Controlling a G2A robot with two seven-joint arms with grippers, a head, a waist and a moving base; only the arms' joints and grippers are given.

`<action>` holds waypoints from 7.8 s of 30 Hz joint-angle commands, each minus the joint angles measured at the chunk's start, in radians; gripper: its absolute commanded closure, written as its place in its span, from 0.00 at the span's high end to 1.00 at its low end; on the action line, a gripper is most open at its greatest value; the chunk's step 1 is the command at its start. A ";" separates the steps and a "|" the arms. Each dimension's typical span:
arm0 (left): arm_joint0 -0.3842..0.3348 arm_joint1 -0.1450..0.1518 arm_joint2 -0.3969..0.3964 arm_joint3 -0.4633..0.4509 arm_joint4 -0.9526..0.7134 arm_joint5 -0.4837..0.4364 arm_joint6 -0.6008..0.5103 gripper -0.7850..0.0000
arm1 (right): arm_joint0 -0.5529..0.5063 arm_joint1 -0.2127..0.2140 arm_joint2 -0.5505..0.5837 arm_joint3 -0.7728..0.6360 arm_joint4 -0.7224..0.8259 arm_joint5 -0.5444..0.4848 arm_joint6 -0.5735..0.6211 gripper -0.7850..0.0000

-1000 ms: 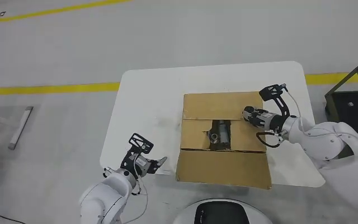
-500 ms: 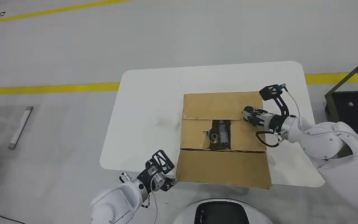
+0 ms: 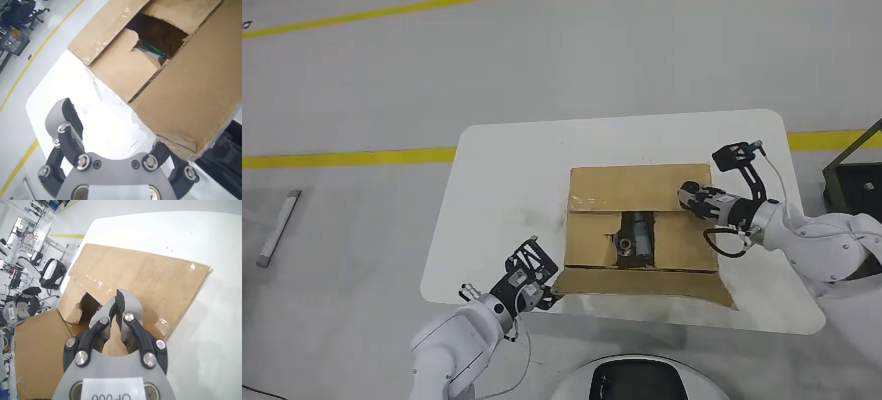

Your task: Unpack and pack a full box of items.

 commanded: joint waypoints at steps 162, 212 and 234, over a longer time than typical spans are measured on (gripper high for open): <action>-0.374 -0.042 0.243 0.639 0.291 0.648 0.476 1.00 | 0.042 -0.145 -0.188 0.033 -0.396 0.131 -0.011 0.00; -0.654 -0.178 0.674 0.721 0.237 0.524 0.519 1.00 | -0.305 -0.114 0.441 -0.066 -0.143 0.132 -0.074 0.00; -0.602 -0.195 0.610 0.638 0.344 0.551 0.364 1.00 | -0.358 -0.112 0.477 -0.104 -0.052 0.071 -0.075 0.00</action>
